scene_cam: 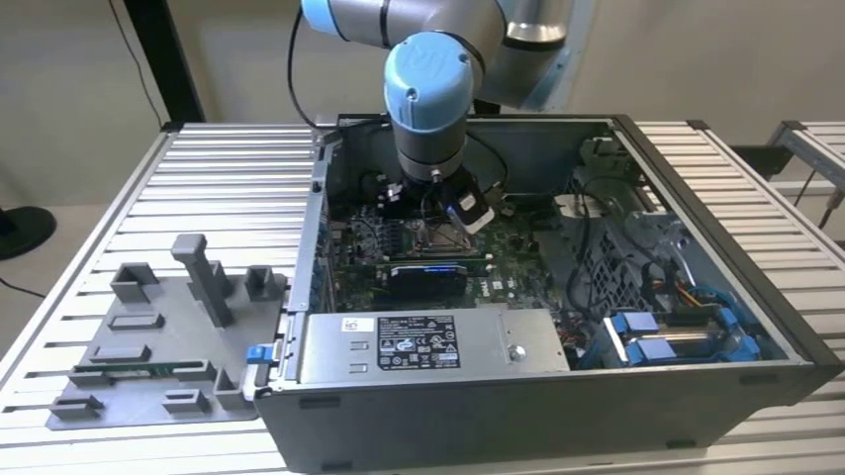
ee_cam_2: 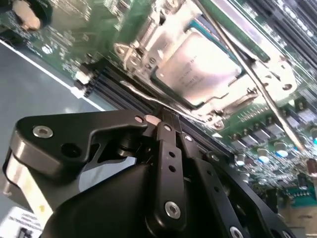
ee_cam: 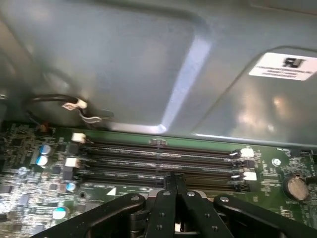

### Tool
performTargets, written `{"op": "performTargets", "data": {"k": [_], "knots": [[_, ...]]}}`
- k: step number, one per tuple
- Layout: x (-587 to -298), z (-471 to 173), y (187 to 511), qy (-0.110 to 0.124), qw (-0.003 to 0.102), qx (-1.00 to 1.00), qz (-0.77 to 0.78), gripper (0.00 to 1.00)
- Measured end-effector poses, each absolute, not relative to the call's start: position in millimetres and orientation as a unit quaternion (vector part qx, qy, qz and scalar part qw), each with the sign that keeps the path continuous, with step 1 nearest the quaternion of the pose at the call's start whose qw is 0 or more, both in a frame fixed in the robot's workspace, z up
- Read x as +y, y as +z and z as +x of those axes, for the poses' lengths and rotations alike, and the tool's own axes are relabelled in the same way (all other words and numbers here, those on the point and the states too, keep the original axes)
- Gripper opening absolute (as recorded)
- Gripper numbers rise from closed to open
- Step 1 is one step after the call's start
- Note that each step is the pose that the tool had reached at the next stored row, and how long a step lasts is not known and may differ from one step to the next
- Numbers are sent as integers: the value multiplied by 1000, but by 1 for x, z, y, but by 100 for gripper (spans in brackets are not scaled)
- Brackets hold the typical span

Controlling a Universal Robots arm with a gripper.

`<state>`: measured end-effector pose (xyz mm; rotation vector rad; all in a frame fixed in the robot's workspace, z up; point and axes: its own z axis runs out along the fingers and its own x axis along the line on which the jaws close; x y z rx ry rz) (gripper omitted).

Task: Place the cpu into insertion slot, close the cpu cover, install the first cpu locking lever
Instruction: 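Install the first cpu locking lever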

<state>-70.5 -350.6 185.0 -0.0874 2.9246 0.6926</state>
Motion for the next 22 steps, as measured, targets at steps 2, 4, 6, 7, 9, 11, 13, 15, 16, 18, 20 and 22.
{"op": "performTargets", "data": {"k": [2, 4, 6, 7, 9, 11, 13, 15, 16, 18, 20, 22], "knots": [[-351, -76, 186, 230, 67, 970, -29, 0], [-351, -82, 187, 231, 67, 970, -29, 0], [-351, -89, 188, 232, 67, 970, -29, 0], [-350, -94, 188, 232, 67, 970, -29, 0], [-350, -102, 188, 232, 68, 970, -29, 0], [-350, -107, 188, 232, 69, 970, -29, 0], [-350, -108, 188, 232, 70, 970, -29, 0], [-351, -108, 188, 232, 70, 970, -29, 0], [-351, -108, 188, 232, 70, 970, -29, 0], [-352, -108, 188, 232, 70, 970, -29, 0], [-353, -107, 188, 232, 70, 970, -29, 0], [-354, -104, 187, 232, 70, 970, -29, 0]]}}
